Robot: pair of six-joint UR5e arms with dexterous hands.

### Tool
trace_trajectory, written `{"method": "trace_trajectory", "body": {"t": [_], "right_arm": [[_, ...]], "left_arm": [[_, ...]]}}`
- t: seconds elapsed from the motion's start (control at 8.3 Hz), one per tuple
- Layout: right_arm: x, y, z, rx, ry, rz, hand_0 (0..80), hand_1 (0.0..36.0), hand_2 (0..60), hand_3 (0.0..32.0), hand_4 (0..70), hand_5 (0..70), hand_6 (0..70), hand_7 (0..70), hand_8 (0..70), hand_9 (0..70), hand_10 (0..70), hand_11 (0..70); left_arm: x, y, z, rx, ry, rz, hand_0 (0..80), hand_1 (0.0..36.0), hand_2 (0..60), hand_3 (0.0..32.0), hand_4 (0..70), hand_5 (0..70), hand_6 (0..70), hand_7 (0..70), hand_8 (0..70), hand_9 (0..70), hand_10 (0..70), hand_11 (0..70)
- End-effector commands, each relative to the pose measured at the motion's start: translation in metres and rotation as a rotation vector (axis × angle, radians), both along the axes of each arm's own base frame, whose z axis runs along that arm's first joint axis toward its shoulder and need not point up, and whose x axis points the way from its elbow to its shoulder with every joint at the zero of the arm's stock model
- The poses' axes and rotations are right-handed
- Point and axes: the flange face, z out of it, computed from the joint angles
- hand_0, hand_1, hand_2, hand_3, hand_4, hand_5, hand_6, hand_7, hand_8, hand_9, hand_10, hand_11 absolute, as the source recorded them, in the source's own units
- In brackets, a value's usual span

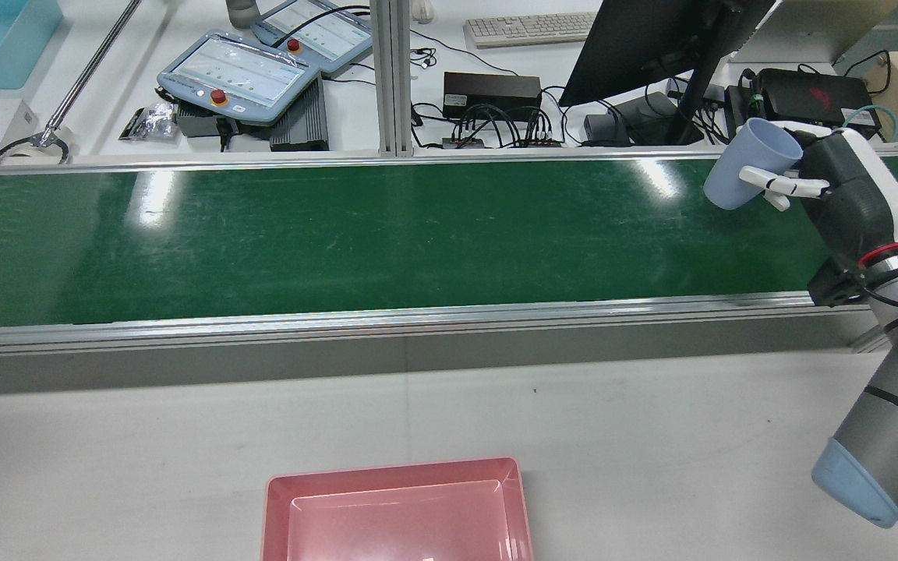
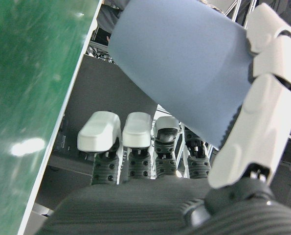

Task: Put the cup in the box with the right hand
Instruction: 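Close the right hand around the pale blue cup on the belt, then lift the cup off the belt and carry it toward the pink tray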

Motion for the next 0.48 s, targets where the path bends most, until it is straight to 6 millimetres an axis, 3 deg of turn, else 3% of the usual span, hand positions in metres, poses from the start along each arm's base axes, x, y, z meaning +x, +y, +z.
{"method": "trace_trajectory", "body": {"t": [0.0,0.12,0.36], "right_arm": [[0.014,0.035,-0.084,0.106,0.022,-0.015,50.6,29.3,60.0,0.0,65.8,19.3,42.9,70.0,70.0,70.0,67.6,70.0],[0.001,0.056,-0.117,0.154,0.033,-0.061,50.7,29.8,60.0,0.0,66.1,19.0,42.6,70.0,70.0,70.0,66.7,70.0],[-0.049,0.098,-0.177,0.277,0.088,-0.169,50.5,27.5,60.0,0.0,63.2,18.5,41.3,70.0,70.0,70.0,65.5,70.0]], "left_arm": [[0.0,0.0,-0.001,0.002,0.0,0.0,0.0,0.0,0.0,0.0,0.0,0.0,0.0,0.0,0.0,0.0,0.0,0.0],[0.0,0.0,-0.001,0.002,0.0,0.0,0.0,0.0,0.0,0.0,0.0,0.0,0.0,0.0,0.0,0.0,0.0,0.0],[0.0,0.0,0.0,0.0,0.0,0.0,0.0,0.0,0.0,0.0,0.0,0.0,0.0,0.0,0.0,0.0,0.0,0.0]]}}
